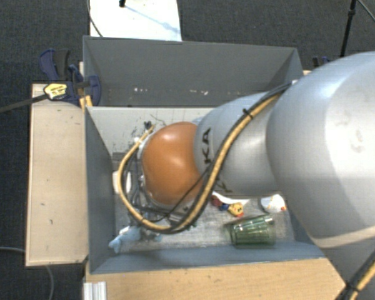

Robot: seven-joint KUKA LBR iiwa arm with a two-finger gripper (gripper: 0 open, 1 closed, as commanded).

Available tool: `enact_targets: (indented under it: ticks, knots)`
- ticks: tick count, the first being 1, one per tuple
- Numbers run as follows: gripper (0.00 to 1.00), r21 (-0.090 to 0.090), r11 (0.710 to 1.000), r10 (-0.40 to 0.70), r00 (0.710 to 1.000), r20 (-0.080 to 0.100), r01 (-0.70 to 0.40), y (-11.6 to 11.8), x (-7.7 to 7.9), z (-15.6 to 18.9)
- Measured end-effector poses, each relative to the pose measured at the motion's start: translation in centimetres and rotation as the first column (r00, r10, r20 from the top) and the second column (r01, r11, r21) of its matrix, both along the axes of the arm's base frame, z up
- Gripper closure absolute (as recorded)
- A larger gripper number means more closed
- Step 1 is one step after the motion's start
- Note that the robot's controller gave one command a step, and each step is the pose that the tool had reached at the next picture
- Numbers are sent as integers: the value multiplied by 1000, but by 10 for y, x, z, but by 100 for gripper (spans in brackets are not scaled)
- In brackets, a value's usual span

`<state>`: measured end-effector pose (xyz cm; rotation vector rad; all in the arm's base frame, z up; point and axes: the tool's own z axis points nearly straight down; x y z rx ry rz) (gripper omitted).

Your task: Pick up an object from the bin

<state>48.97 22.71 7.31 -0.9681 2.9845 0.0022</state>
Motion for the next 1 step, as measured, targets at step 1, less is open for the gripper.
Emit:
enact_targets:
  ticks: [1]
  knots:
    - [100,0,1000,-2,1000,-1,2,0,0,5]
